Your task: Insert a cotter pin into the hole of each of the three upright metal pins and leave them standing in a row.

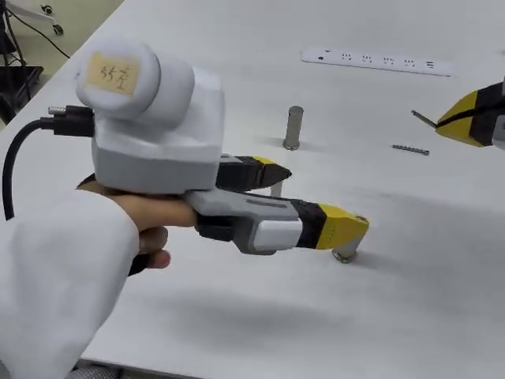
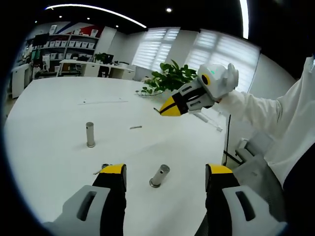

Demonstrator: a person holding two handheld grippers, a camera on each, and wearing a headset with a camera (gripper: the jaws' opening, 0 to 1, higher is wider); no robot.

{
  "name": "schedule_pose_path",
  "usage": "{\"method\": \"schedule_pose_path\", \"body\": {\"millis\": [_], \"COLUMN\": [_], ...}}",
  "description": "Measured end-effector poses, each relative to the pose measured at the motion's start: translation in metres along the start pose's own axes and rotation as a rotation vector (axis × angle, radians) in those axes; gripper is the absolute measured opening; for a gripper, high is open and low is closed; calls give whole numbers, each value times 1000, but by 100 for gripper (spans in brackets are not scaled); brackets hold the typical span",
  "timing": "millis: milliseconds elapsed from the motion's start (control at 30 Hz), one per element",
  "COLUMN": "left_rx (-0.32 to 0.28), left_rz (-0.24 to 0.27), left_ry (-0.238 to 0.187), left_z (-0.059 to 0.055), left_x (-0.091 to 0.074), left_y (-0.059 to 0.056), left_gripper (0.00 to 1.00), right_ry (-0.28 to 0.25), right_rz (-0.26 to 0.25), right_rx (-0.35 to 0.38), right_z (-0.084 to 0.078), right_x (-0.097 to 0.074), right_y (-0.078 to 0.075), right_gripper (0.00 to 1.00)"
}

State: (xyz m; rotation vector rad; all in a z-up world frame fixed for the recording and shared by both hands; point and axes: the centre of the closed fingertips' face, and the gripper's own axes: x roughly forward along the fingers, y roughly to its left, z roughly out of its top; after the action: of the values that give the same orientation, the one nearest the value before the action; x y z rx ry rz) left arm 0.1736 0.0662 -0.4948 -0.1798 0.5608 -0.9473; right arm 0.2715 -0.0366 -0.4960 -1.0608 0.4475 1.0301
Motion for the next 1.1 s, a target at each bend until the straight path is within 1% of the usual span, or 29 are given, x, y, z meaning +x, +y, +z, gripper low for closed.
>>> {"method": "schedule_pose_path", "body": {"millis": [67, 100, 167, 233, 300, 367, 433, 500, 633, 767, 833, 933, 967, 1000, 1100], "left_rx": [2, 1, -4, -13, -24, -46, -51, -56, -80, -88, -104, -104, -112, -124, -129], "left_rz": [-5, -6, -12, -17, -23, -26, -30, -29, -44, -51, -59, -63, -68, -72, -67], "left_ry": [-1, -2, -4, -7, -19, -18, -17, -13, -16, -16, -7, -1, -3, -6, -5], "left_z": [3, 4, 8, 11, 15, 17, 18, 19, 22, 23, 21, 19, 19, 20, 19], "left_x": [3, 4, 7, 11, 15, 19, 22, 26, 31, 36, 38, 39, 39, 39, 39], "left_y": [0, 0, 0, -1, -1, -1, -1, 0, -2, -3, -5, -6, -7, -7, -6], "left_gripper": [62, 60, 58, 56, 52, 49, 46, 43, 39, 32, 27, 23, 22, 22, 21], "right_ry": [-16, -31, -52, -59, -78, -96, -110, -127, -138, -154, -152, -156, -156, -158, -161], "right_rz": [-12, -18, -28, -40, -57, -68, -76, -73, -71, -50, -48, -38, -38, -41, -42], "right_rx": [-4, 11, 16, 13, -8, -23, -41, -48, -82, -95, -107, -110, -109, -111, -110], "right_z": [4, 7, 12, 16, 24, 31, 37, 45, 54, 60, 60, 62, 62, 63, 64], "right_x": [-1, -1, -2, -3, -5, -6, -6, -6, -5, -4, -2, -2, -2, -2, -3], "right_y": [6, 8, 13, 18, 23, 29, 35, 43, 54, 64, 68, 71, 72, 72, 73], "right_gripper": [0, 0, 0, 0, 0, 0, 0, 0, 0, 0, 0, 0, 0, 0, 0]}}
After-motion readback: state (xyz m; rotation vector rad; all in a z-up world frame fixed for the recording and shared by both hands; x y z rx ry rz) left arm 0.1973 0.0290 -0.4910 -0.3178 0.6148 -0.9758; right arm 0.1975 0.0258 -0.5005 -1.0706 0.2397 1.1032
